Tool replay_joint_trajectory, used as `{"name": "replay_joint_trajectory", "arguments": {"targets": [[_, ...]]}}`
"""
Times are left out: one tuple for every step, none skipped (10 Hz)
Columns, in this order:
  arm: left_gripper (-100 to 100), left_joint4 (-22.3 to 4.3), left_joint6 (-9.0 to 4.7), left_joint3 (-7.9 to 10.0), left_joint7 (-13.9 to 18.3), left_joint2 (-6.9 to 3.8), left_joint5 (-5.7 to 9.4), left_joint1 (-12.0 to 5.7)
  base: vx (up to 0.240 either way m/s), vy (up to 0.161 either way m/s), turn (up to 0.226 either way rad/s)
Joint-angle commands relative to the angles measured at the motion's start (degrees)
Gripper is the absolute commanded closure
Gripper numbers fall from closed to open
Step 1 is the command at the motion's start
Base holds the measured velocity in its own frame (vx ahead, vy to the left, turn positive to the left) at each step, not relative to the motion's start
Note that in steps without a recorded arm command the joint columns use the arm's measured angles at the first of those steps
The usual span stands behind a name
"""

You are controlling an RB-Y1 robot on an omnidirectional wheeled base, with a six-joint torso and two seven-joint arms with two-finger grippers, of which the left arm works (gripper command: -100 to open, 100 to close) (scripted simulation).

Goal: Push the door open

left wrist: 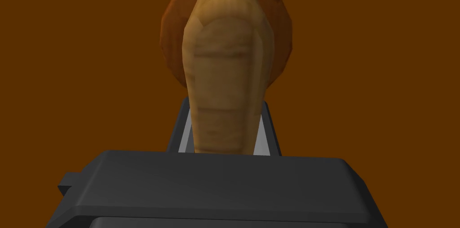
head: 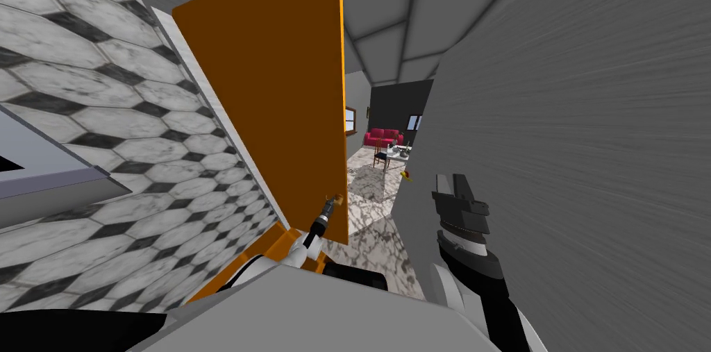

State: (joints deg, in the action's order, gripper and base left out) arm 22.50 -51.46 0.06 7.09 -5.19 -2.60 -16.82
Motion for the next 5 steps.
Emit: {"name": "replay_joint_trajectory", "arguments": {"targets": [[100,2.9,2.41,0.13,0.1,-0.59,-0.02,2.63,0.072,-0.031,0.019],[100,1.3,2.41,0.13,0.1,-0.59,-0.02,2.15,0.029,0.007,-0.007],[100,2.2,2.41,0.13,0.1,-0.59,-0.02,2.63,-0.002,0.009,-0.02],[100,2.7,2.41,0.13,0.1,-0.59,-0.02,2.63,-0.016,0.009,-0.002],[100,2.3,2.41,0.13,0.1,-0.59,-0.02,2.63,-0.017,0.005,0.0]]}}
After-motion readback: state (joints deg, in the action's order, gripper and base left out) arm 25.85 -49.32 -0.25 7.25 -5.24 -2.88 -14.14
